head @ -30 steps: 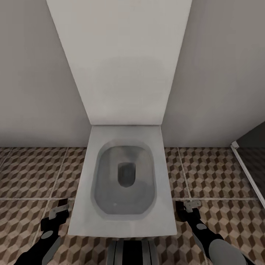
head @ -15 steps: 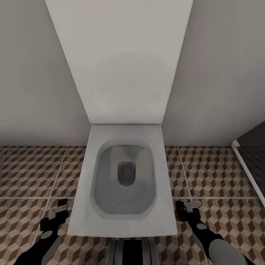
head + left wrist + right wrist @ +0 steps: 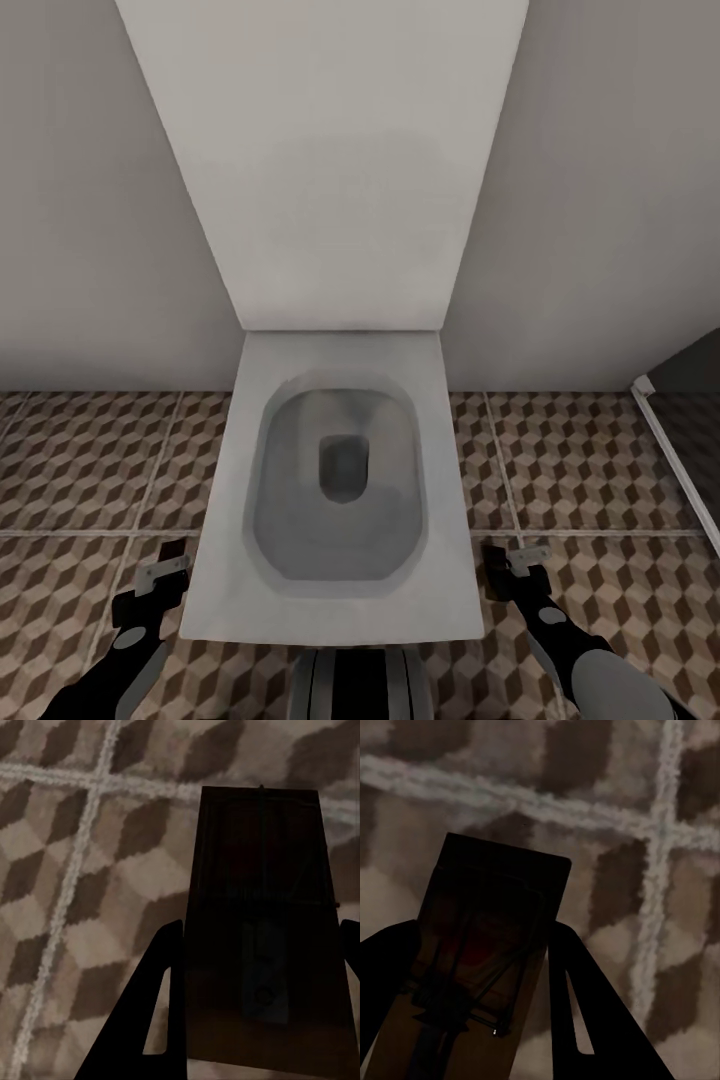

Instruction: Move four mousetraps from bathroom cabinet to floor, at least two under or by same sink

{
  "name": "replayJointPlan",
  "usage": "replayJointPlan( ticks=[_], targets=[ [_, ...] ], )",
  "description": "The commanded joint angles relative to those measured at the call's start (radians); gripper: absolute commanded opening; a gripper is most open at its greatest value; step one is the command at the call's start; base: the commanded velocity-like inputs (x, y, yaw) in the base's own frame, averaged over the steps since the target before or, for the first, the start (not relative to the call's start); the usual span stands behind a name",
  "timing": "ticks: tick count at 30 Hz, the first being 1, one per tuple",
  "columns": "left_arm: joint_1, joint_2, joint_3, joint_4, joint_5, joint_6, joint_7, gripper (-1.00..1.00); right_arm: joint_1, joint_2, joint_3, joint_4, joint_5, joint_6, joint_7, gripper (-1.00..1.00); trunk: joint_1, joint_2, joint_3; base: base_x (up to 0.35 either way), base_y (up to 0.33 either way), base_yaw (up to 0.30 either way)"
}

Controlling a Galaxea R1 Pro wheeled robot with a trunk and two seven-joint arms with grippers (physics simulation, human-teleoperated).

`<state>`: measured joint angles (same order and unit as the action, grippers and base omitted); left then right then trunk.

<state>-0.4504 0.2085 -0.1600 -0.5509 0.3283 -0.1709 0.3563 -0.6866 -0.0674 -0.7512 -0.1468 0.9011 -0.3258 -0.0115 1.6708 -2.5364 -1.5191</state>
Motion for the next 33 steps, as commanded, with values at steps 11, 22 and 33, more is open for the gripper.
replayJointPlan(
  ticks=[11,22,33],
  targets=[
    [-0.001,0.000,-0.010,0.000,0.008,-0.004,0.010,-1.00,-0.001,0.000,-0.008,0.002,0.010,-0.004,-0.001,-1.00,0.000,0.000,-0.001,0.000,0.000,0.000],
    [-0.001,0.000,-0.010,0.000,0.008,-0.005,0.012,-1.00,-0.001,0.000,-0.008,0.003,0.010,-0.005,-0.001,-1.00,0.000,0.000,-0.001,0.000,0.000,0.000],
    [-0.001,0.000,-0.010,-0.001,0.008,-0.007,0.013,-1.00,-0.001,0.000,-0.009,0.003,0.008,-0.035,-0.001,-1.00,0.000,0.000,-0.001,0.000,0.000,0.000]
  ],
)
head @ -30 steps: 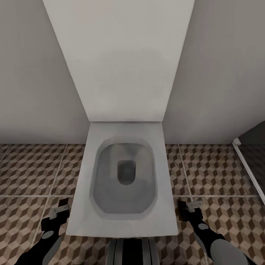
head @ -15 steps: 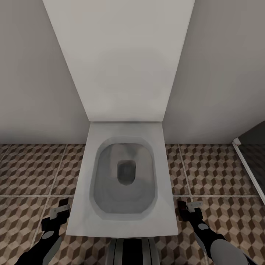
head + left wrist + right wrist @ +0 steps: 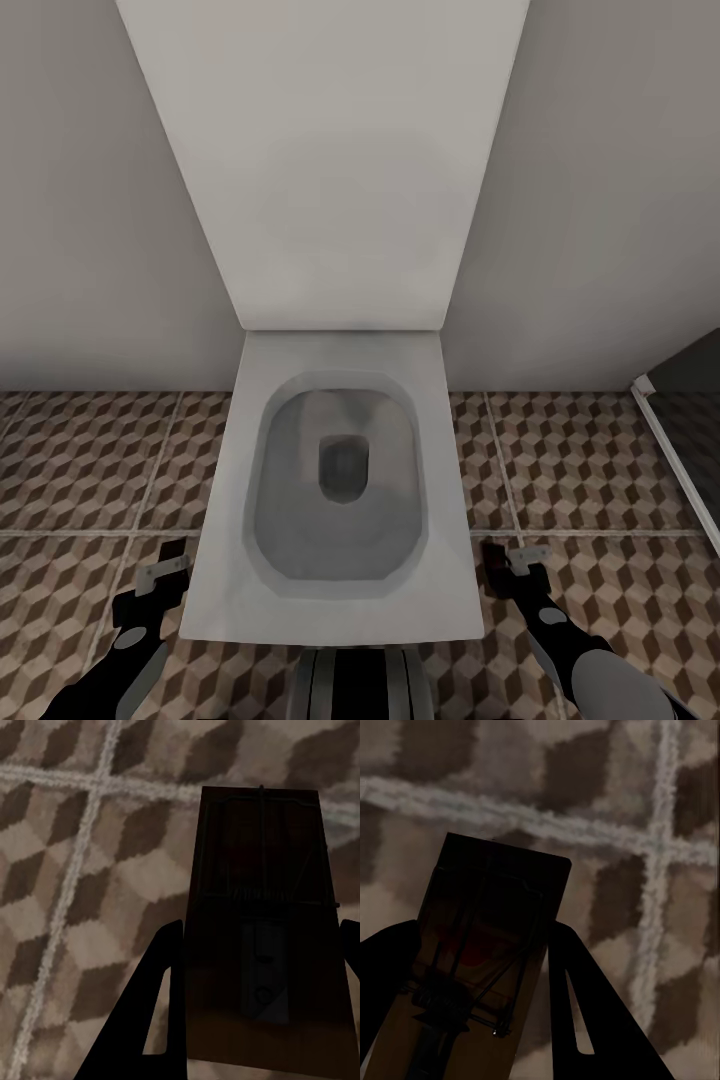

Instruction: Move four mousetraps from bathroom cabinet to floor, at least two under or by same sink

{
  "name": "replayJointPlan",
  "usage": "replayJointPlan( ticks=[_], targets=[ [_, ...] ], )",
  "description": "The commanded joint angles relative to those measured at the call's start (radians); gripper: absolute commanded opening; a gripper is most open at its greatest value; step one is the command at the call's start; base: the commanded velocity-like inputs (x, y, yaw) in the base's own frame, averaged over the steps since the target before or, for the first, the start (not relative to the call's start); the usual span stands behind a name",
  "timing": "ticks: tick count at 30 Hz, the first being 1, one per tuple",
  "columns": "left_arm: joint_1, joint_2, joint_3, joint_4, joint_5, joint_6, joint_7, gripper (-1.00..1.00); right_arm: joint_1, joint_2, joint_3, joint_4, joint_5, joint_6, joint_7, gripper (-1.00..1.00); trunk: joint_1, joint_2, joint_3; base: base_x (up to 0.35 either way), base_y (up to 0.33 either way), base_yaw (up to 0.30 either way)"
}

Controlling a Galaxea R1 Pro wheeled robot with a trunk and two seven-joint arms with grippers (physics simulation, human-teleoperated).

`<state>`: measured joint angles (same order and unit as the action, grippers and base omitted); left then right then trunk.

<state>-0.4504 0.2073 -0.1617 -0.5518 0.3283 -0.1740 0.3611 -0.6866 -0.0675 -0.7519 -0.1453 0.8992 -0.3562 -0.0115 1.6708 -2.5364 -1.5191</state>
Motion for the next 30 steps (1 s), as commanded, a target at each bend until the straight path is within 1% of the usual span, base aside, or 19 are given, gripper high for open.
replayJointPlan(
  ticks=[1,8,11,14,26,30],
  targets=[
    [-0.001,0.001,-0.009,0.000,0.008,-0.004,0.009,-1.00,-0.001,0.000,-0.009,0.001,0.010,-0.008,-0.001,-1.00,0.000,0.000,-0.001,0.000,0.000,0.000],
    [-0.001,0.000,-0.009,0.000,0.008,-0.004,0.009,-1.00,0.001,0.000,-0.009,0.002,0.009,-0.024,-0.015,-1.00,0.000,0.000,-0.001,0.000,0.000,0.000],
    [-0.001,-0.001,-0.009,0.001,0.008,-0.004,0.009,-1.00,0.003,-0.001,-0.009,0.005,0.008,-0.056,-0.018,-1.00,0.000,0.000,-0.001,0.000,0.000,0.000],
    [-0.001,-0.002,-0.009,0.000,0.008,-0.004,0.009,-1.00,0.004,-0.001,-0.009,0.006,0.008,-0.069,-0.015,-1.00,0.000,0.000,-0.001,0.000,0.000,0.000],
    [-0.001,0.000,-0.009,0.001,0.008,-0.004,0.009,-1.00,0.005,-0.003,-0.009,0.007,0.013,-0.076,-0.005,-1.00,0.000,0.000,-0.001,0.000,0.000,0.000],
    [-0.001,-0.002,-0.009,0.000,0.008,-0.004,0.009,-1.00,0.005,-0.003,-0.009,0.007,0.013,-0.076,-0.005,-1.00,0.002,-0.001,-0.016,0.000,0.000,0.000]
  ],
)
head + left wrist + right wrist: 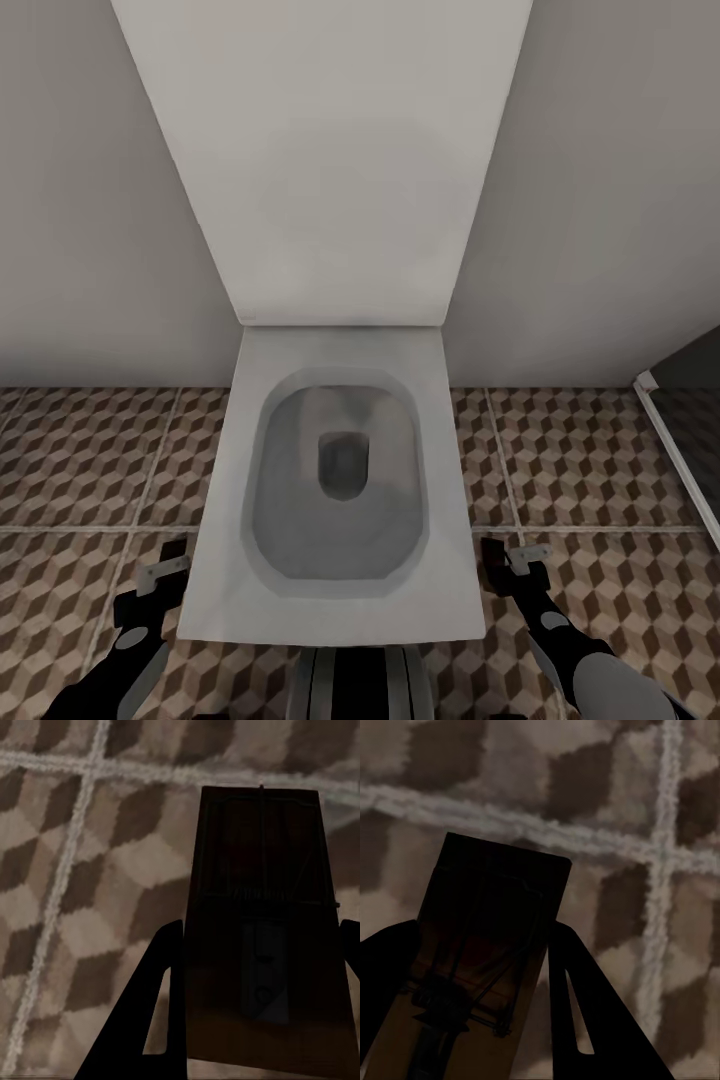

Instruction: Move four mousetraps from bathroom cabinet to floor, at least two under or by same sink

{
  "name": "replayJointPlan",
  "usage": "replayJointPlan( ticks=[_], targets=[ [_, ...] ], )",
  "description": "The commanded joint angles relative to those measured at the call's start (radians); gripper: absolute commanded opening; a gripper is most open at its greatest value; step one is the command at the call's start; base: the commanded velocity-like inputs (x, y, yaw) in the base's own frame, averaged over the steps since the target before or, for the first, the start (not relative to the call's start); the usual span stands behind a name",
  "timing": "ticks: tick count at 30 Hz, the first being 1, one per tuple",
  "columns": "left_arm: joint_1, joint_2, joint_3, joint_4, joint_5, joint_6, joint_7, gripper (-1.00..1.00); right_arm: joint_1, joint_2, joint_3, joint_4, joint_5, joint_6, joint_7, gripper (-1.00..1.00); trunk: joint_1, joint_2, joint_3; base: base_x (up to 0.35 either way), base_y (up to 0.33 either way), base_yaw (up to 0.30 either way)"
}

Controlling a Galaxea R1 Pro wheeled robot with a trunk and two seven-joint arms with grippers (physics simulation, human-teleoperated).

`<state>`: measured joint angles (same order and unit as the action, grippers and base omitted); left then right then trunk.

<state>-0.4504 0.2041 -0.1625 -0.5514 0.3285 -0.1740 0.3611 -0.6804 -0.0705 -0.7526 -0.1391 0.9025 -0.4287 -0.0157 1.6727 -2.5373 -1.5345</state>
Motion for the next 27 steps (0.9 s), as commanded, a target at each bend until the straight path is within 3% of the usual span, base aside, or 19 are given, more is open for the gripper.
replayJointPlan(
  ticks=[1,27],
  targets=[
    [-0.001,0.001,-0.008,0.000,0.007,-0.004,0.009,-1.00,-0.001,0.000,-0.008,0.001,0.010,-0.004,-0.001,-1.00,0.000,0.000,-0.005,0.000,0.000,0.000],
    [-0.001,0.000,-0.009,0.000,0.007,-0.004,0.009,-1.00,-0.001,0.000,-0.008,0.001,0.010,-0.002,-0.001,-1.00,0.001,-0.001,-0.008,0.000,0.000,0.000]
  ],
)
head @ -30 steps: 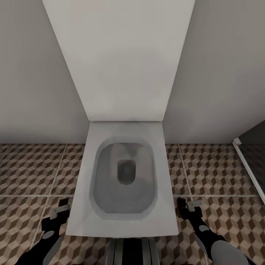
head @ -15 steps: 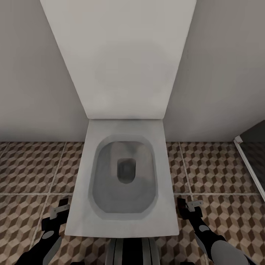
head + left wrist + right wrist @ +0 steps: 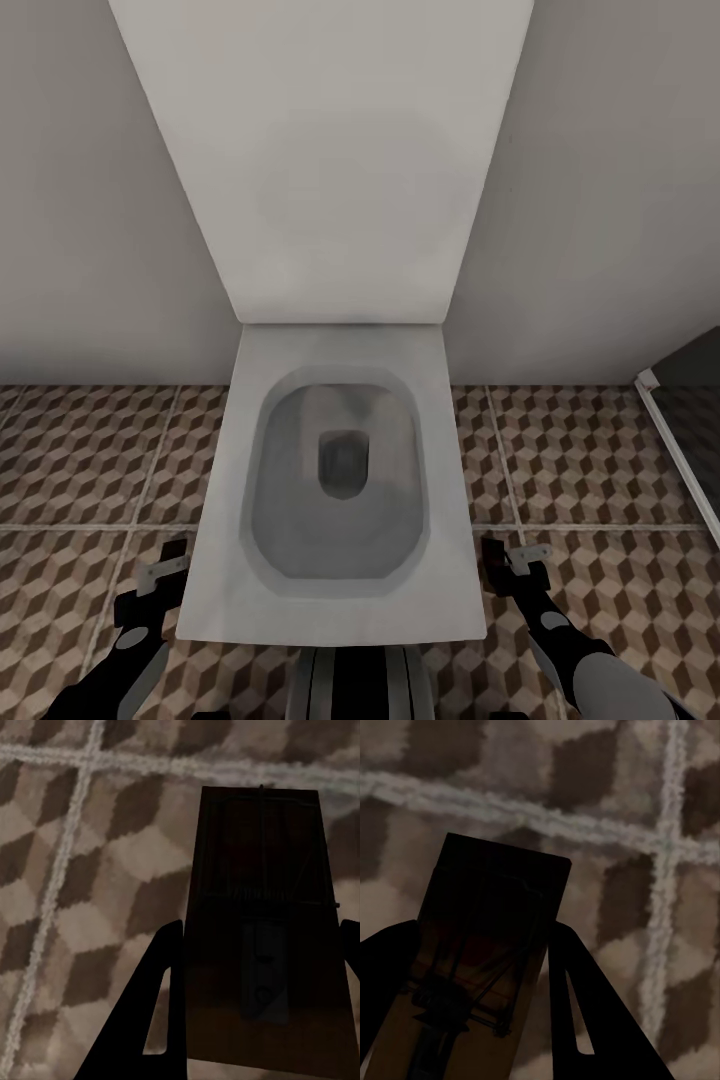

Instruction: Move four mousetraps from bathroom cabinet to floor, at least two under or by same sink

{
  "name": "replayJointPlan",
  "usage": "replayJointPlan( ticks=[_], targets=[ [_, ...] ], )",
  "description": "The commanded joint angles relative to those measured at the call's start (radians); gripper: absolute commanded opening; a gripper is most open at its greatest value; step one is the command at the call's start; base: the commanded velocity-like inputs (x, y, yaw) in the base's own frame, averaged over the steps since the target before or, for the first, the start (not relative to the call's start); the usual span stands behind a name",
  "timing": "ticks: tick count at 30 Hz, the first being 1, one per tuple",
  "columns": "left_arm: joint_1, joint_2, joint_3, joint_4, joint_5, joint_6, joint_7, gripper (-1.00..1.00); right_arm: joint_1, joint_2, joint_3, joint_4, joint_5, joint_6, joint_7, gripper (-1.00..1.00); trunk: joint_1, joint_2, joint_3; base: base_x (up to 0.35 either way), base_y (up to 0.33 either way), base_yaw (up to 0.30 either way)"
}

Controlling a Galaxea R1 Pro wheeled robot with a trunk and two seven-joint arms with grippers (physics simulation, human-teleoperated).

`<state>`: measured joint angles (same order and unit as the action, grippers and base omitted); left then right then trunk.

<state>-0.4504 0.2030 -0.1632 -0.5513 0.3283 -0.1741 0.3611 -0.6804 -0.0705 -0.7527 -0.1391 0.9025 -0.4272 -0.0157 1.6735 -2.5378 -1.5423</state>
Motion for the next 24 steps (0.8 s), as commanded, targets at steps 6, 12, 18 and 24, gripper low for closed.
replayJointPlan(
  ticks=[6,12,18,24],
  targets=[
    [-0.001,0.002,-0.009,0.000,0.008,-0.004,0.009,-1.00,-0.001,0.000,-0.008,0.001,0.010,-0.002,-0.001,-1.00,0.000,0.000,-0.001,0.000,0.000,0.000],
    [-0.001,0.002,-0.009,0.000,0.008,-0.003,0.009,-1.00,-0.001,0.000,-0.008,0.001,0.010,-0.002,-0.001,-1.00,0.002,-0.001,-0.016,0.000,0.000,0.000],
    [-0.001,0.003,-0.009,-0.001,0.008,-0.003,0.009,-1.00,-0.001,0.000,-0.008,0.001,0.010,-0.002,-0.001,-1.00,0.002,-0.001,-0.016,0.000,0.000,0.000],
    [-0.001,0.002,-0.009,-0.001,0.008,-0.003,0.009,-1.00,-0.001,0.000,-0.007,0.001,0.010,-0.001,-0.001,-1.00,0.002,-0.001,-0.016,0.000,0.000,0.000]
  ],
)
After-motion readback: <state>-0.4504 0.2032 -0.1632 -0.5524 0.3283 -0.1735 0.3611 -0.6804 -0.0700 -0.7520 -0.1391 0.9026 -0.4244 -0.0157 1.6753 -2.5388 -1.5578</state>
